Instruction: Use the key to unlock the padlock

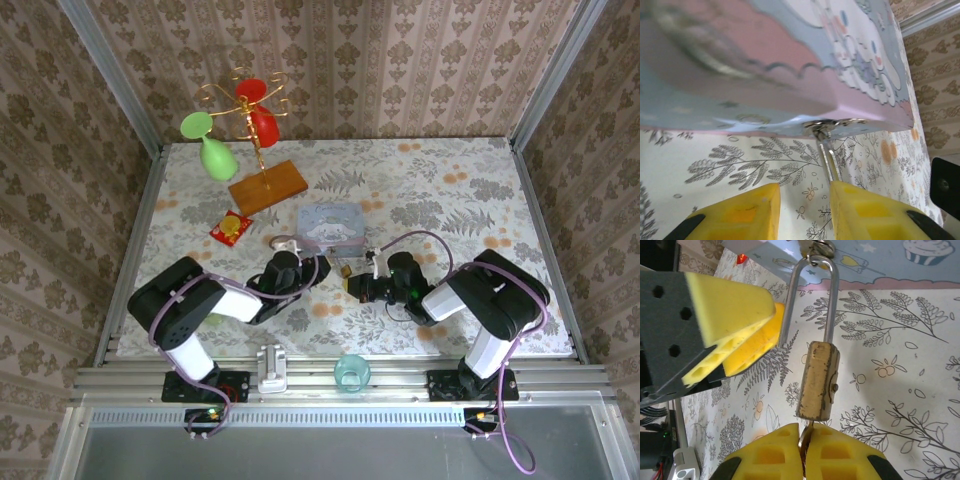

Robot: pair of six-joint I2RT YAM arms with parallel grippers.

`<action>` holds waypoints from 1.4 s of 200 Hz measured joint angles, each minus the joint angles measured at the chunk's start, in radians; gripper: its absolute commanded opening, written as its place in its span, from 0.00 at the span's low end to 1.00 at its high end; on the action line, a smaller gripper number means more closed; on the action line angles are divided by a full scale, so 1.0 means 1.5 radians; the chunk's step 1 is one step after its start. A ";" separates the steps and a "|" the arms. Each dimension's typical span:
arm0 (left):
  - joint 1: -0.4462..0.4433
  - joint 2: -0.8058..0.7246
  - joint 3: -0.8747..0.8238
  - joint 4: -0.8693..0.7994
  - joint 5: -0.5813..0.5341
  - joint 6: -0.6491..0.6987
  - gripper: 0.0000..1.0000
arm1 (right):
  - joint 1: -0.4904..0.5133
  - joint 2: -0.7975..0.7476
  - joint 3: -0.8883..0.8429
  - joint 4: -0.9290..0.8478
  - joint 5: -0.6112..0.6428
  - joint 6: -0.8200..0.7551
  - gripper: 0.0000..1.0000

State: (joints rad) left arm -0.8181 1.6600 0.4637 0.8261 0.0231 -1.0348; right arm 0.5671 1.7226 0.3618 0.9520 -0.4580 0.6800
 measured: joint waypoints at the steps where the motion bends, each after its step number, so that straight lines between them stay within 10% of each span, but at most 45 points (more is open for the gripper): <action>1: 0.000 0.000 0.001 -0.002 0.000 0.001 0.32 | -0.001 0.001 0.000 0.001 -0.001 0.001 0.08; 61: -0.027 -0.038 0.088 -0.173 -0.032 0.136 0.44 | -0.013 0.017 -0.003 0.019 -0.014 0.019 0.09; 131: -0.052 -0.015 0.182 -0.352 -0.081 0.288 0.24 | -0.013 0.018 -0.003 0.019 -0.020 0.041 0.12; 280: -0.045 0.031 0.168 -0.351 -0.071 0.309 0.23 | -0.012 -0.046 0.023 -0.130 0.026 0.028 0.39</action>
State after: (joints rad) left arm -0.8848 1.7058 0.7155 0.2993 -0.0834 -0.5716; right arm 0.5488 1.6531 0.3958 0.7567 -0.4183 0.7227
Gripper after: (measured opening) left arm 0.214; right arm 0.375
